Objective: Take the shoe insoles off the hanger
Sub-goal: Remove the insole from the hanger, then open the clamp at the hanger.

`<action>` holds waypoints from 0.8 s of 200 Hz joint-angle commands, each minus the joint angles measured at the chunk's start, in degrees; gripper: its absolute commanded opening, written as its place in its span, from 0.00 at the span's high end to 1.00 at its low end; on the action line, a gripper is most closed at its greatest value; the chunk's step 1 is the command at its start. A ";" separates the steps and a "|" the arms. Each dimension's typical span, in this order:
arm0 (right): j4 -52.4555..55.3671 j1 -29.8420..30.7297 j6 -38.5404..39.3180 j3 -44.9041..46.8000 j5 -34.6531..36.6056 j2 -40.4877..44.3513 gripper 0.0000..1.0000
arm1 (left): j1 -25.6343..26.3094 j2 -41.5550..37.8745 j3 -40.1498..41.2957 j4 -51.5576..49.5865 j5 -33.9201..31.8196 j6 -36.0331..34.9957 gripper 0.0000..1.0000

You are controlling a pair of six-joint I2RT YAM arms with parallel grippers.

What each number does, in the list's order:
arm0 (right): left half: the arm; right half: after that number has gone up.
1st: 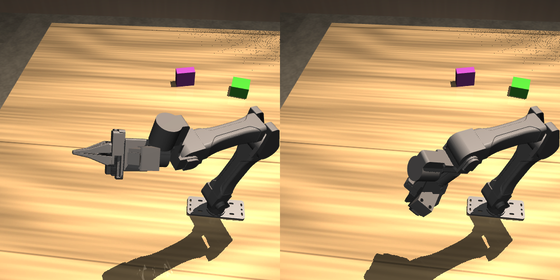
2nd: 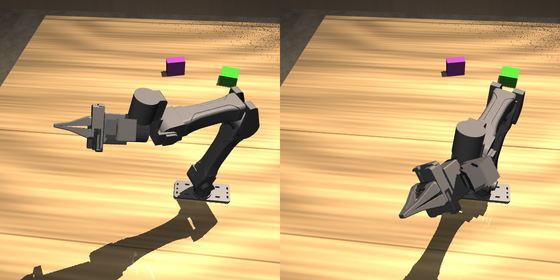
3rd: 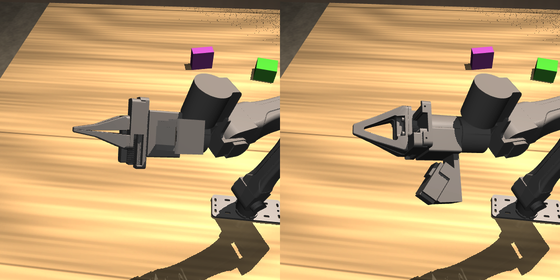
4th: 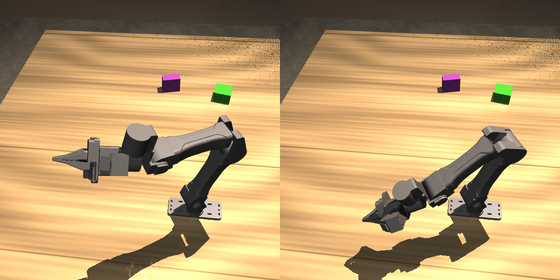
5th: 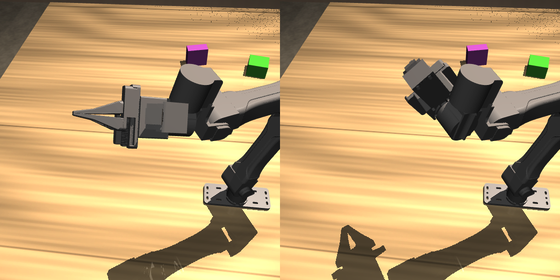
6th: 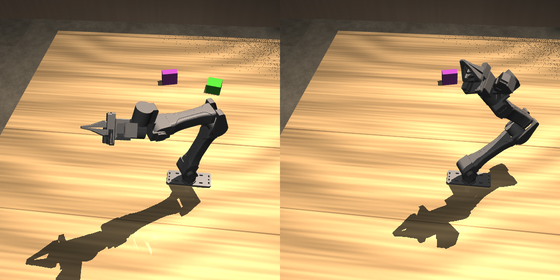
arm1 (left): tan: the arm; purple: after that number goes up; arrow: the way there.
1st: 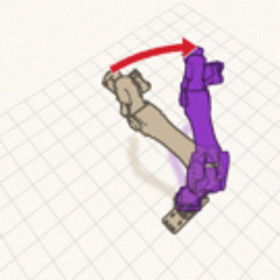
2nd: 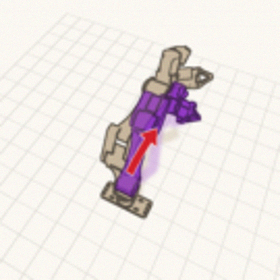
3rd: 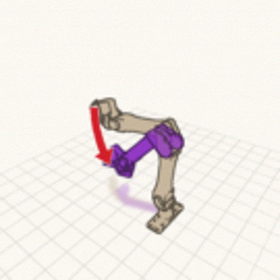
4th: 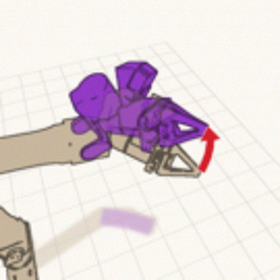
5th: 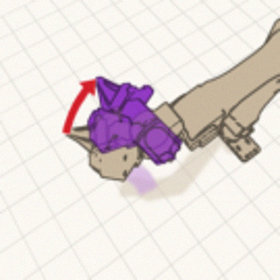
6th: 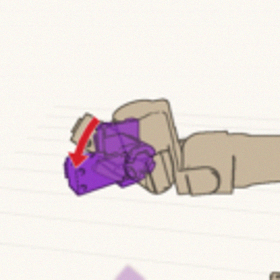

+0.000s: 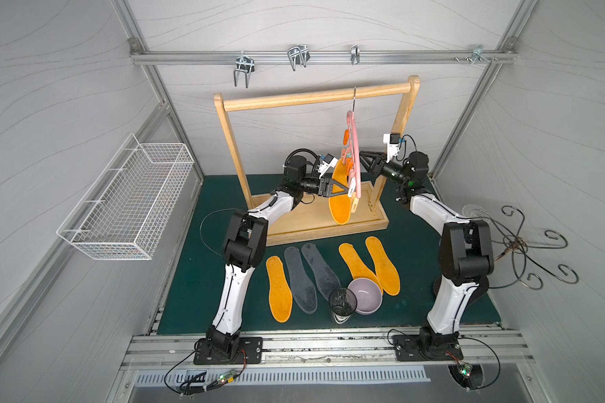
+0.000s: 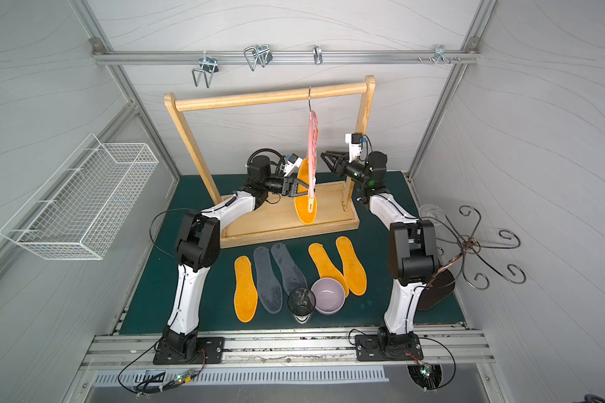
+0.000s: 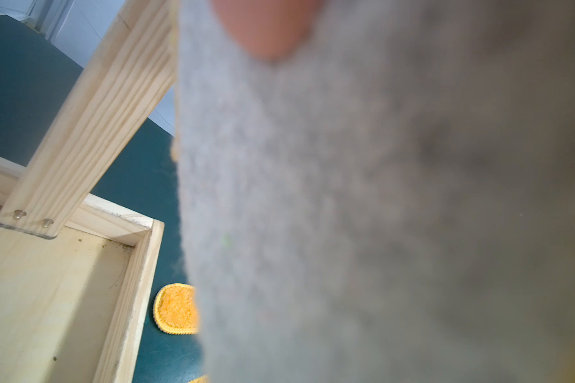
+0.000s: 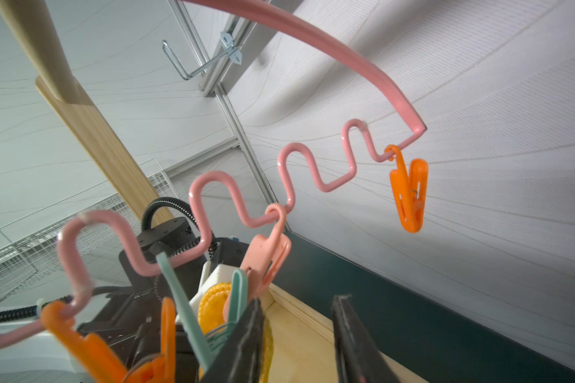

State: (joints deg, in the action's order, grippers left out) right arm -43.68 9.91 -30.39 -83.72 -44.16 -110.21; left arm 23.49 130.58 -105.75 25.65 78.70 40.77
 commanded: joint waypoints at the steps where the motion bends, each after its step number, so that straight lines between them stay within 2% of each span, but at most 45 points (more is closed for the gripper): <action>1: -4.36 0.56 -6.74 -2.23 -3.12 -3.20 0.62 | 0.60 -0.77 -0.24 6.66 2.15 2.43 0.94; 39: -3.81 2.37 -6.77 -3.99 -5.33 -4.52 0.56 | 0.60 -0.51 1.14 11.70 2.51 6.69 0.94; 96: -23.67 1.31 -24.34 -6.54 -8.12 -11.25 0.56 | 0.60 -1.43 3.38 15.04 4.31 8.53 0.94; 160: -27.85 2.30 -28.27 -10.02 -12.02 -14.03 0.53 | 0.33 -0.91 2.58 15.73 4.51 9.22 0.94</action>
State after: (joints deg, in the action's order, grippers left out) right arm -67.20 11.77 -54.11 -91.57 -54.00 -122.61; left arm 23.64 130.58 -102.19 36.75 81.43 48.29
